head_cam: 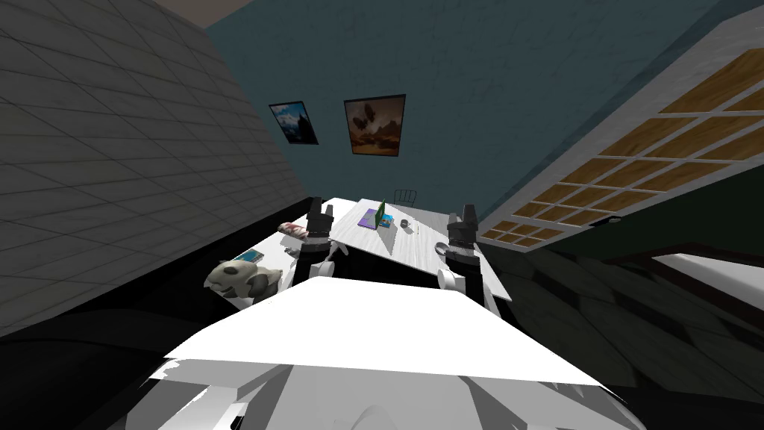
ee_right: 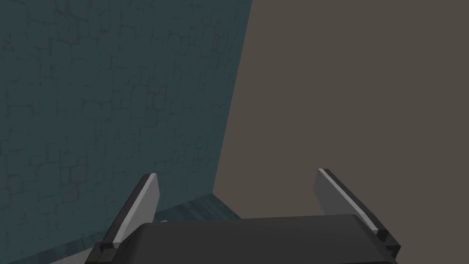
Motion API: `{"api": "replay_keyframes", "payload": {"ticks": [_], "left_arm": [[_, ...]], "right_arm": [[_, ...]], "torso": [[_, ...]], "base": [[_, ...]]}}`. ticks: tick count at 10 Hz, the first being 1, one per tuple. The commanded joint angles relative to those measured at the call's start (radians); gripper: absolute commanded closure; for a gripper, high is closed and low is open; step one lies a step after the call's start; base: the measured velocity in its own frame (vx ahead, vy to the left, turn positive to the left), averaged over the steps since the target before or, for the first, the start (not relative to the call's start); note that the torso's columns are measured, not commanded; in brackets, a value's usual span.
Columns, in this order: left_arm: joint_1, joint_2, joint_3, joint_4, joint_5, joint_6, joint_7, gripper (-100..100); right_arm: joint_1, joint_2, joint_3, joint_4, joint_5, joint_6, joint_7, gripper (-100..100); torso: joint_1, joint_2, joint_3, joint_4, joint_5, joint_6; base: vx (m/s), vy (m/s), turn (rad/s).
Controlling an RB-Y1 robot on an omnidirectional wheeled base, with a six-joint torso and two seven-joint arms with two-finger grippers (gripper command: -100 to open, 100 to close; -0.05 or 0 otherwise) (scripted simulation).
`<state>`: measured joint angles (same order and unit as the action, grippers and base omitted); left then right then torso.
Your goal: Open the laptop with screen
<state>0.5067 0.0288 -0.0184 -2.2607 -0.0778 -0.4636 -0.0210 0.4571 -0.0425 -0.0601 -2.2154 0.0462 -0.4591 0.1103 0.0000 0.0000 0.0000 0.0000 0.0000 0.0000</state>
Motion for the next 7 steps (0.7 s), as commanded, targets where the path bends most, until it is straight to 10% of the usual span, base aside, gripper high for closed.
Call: {"api": "replay_keyframes", "payload": {"ticks": [1, 7], "left_arm": [[0.0, 0.0, 0.0, 0.0, 0.0, 0.0, 0.0, 0], [0.0, 0.0, 0.0, 0.0, 0.0, 0.0, 0.0, 0]], "right_arm": [[0.0, 0.0, 0.0, 0.0, 0.0, 0.0, 0.0, 0], [0.0, 0.0, 0.0, 0.0, 0.0, 0.0, 0.0, 0]], "torso": [[0.0, 0.04, -0.082, 0.041, 0.0, 0.0], [0.0, 0.47, -0.939, 0.47, 0.0, 0.0]], "base": [[0.0, 0.0, 0.0], [0.0, 0.0, 0.0]]}}
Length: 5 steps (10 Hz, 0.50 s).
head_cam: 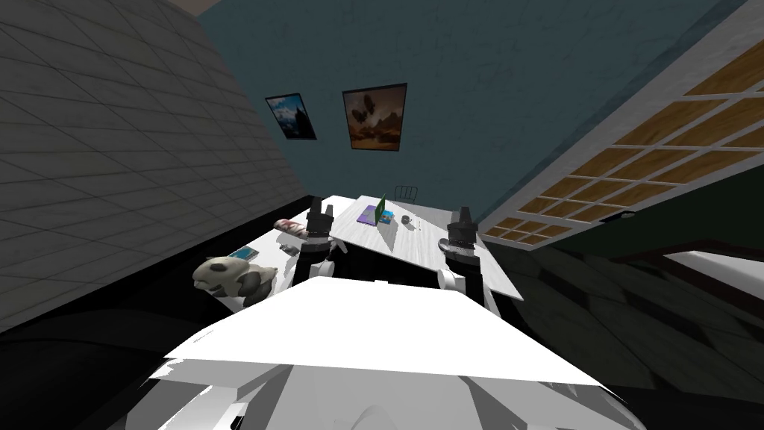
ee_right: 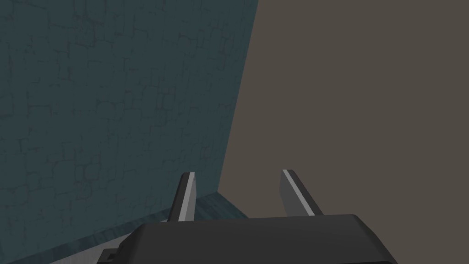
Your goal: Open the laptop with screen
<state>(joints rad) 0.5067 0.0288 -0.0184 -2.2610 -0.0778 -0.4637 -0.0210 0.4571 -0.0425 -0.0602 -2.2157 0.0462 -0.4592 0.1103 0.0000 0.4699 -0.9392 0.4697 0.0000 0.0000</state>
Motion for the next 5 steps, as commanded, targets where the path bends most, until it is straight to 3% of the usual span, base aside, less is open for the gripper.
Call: {"api": "replay_keyframes", "payload": {"ticks": [1, 2, 3, 5], "left_arm": [[0.0, 0.0, 0.0, 0.0, 0.0, 0.0, 0.0, 0], [0.0, 0.0, 0.0, 0.0, 0.0, 0.0, 0.0, 0], [-0.02, 0.038, 0.002, 0.03, -0.001, -0.001, -0.004, -100], [-0.048, 0.067, 0.006, 0.072, -0.003, -0.002, -0.009, -100]], "right_arm": [[0.0, 0.0, 0.0, 0.0, 0.0, 0.0, 0.0, 0], [0.0, 0.0, 0.0, 0.0, 0.0, 0.0, 0.0, 0], [0.0, 0.0, 0.0, 0.0, 0.0, 0.0, 0.0, 0], [0.0, 0.0, 0.0, 0.0, 0.0, 0.0, 0.0, 0]], "torso": [[0.0, 0.074, -0.148, 0.074, 0.0, 0.0], [0.0, 0.148, -0.295, 0.148, 0.0, 0.0], [0.0, 0.221, -0.443, 0.221, 0.0, 0.0], [0.0, 0.264, -0.531, 0.264, 0.0, 0.0]], "base": [[0.0, 0.0, 0.0], [0.0, 0.0, 0.0], [0.01, -0.003, -0.028], [0.008, -0.003, -0.035]]}}
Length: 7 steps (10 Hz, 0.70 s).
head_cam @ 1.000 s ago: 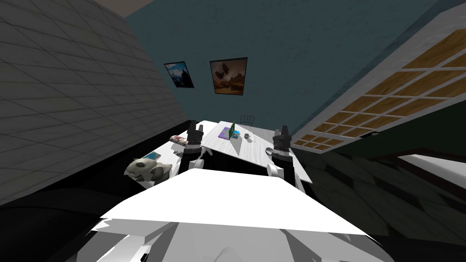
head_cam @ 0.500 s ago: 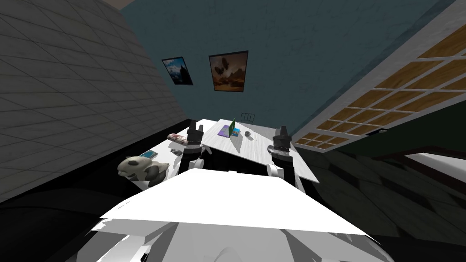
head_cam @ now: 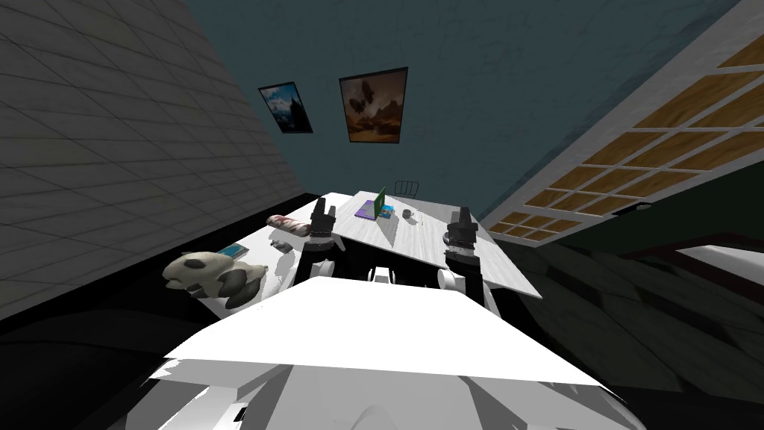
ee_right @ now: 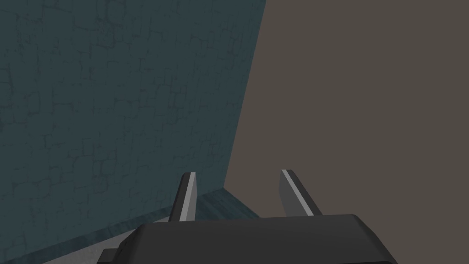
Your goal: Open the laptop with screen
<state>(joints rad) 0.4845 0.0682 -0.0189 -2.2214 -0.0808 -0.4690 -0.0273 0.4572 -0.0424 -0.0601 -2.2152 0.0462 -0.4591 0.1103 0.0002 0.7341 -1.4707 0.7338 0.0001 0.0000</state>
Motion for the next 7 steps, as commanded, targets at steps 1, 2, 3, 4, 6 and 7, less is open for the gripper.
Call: {"api": "replay_keyframes", "payload": {"ticks": [1, 2, 3, 4, 6, 7], "left_arm": [[-0.044, 0.04, 0.008, 0.059, -0.001, 0.003, -0.006, -100], [-0.064, 0.049, 0.01, 0.089, -0.002, 0.002, -0.01, -100], [-0.087, 0.057, 0.013, 0.122, -0.004, 0.002, -0.014, -100], [-0.11, 0.063, 0.016, 0.149, -0.005, 0.001, -0.019, -100], [-0.136, 0.067, 0.019, 0.193, -0.007, 0.0, -0.024, -100], [-0.162, 0.07, 0.022, 0.223, -0.008, -0.002, -0.029, -100]], "right_arm": [[0.0, 0.0, 0.0, 0.0, 0.0, 0.0, 0.0, 0], [0.0, 0.0, 0.0, 0.0, 0.0, 0.0, 0.0, 0], [0.0, 0.0, 0.0, 0.0, 0.0, 0.0, 0.0, 0], [0.0, 0.0, 0.0, 0.0, 0.0, 0.0, 0.0, 0], [0.0, 0.0, 0.0, 0.0, 0.0, 0.0, 0.0, 0], [0.0, 0.0, 0.0, 0.0, 0.0, 0.0, 0.0, 0]], "torso": [[0.0, 0.002, -0.005, 0.003, 0.0, 0.0], [0.0, 0.003, -0.005, 0.004, 0.0, 0.0], [0.0, 0.004, -0.005, 0.004, 0.0, 0.0], [0.0, 0.004, -0.005, 0.004, 0.0, 0.0], [0.0, 0.004, -0.005, 0.004, 0.0, 0.0], [0.0, 0.004, -0.005, 0.004, 0.0, 0.0]], "base": [[0.01, -0.006, -0.034], [0.011, -0.005, -0.038], [0.014, -0.003, -0.044], [0.016, -0.005, -0.057], [0.009, -0.005, -0.019], [0.012, -0.007, -0.058]]}}
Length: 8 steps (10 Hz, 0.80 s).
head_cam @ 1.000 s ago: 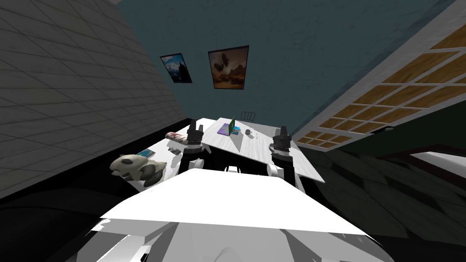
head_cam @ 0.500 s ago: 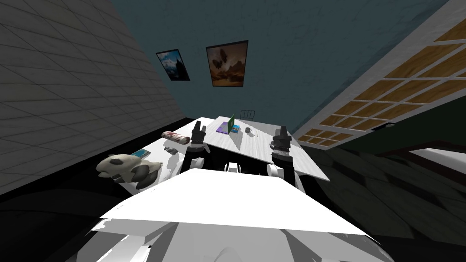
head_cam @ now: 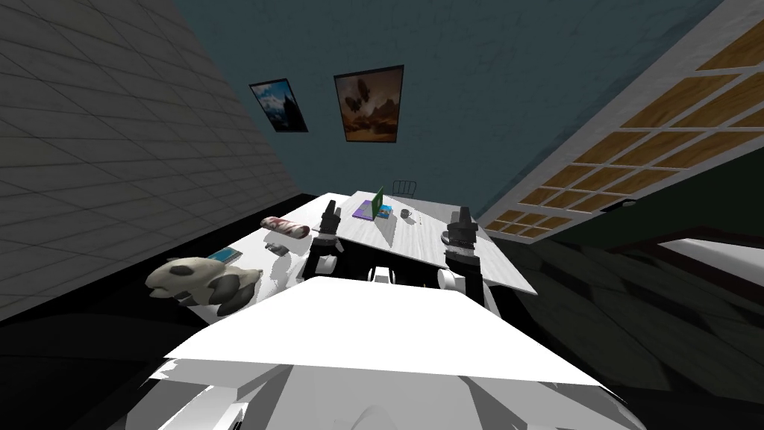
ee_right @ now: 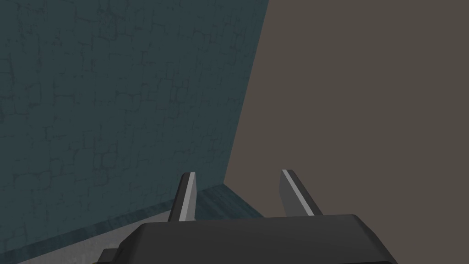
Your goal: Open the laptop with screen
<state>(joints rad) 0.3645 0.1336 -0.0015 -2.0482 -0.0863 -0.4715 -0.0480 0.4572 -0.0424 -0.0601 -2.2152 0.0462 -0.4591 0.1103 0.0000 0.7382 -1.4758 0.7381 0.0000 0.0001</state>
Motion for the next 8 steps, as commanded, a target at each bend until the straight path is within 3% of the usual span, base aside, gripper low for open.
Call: {"api": "replay_keyframes", "payload": {"ticks": [1, 4, 5, 7, 8], "left_arm": [[-0.042, 0.005, 0.005, 0.059, -0.003, 0.001, -0.008, -100], [-0.129, 0.012, 0.015, 0.166, -0.008, -0.003, -0.025, -100], [-0.129, 0.012, 0.015, 0.183, -0.008, -0.003, -0.025, -100], [-0.191, 0.017, 0.022, 0.253, -0.012, -0.006, -0.037, -100], [-0.191, 0.017, 0.022, 0.273, -0.012, -0.006, -0.037, -100]], "right_arm": [[0.0, 0.0, 0.0, 0.0, 0.0, 0.0, 0.0, 0], [0.0, 0.0, 0.0, 0.0, 0.0, 0.0, 0.0, 0], [0.0, 0.0, 0.0, 0.0, 0.0, 0.0, 0.0, 0], [0.0, 0.0, 0.0, 0.0, 0.0, 0.0, 0.0, 0], [0.0, 0.0, 0.0, 0.0, 0.0, 0.0, 0.0, 0]], "torso": [[0.0, 0.0, 0.0, 0.0, 0.0, 0.0], [0.0, 0.0, 0.0, 0.0, 0.0, 0.0], [0.0, -0.001, 0.0, 0.0, 0.0, 0.0], [0.0, 0.0, 0.0, 0.0, 0.0, 0.0], [0.0, 0.0, 0.0, 0.0, 0.0, 0.0]], "base": [[0.009, -0.004, -0.022], [0.014, -0.004, -0.049], [0.015, -0.004, -0.027], [0.012, -0.005, -0.051], [0.012, -0.004, -0.03]]}}
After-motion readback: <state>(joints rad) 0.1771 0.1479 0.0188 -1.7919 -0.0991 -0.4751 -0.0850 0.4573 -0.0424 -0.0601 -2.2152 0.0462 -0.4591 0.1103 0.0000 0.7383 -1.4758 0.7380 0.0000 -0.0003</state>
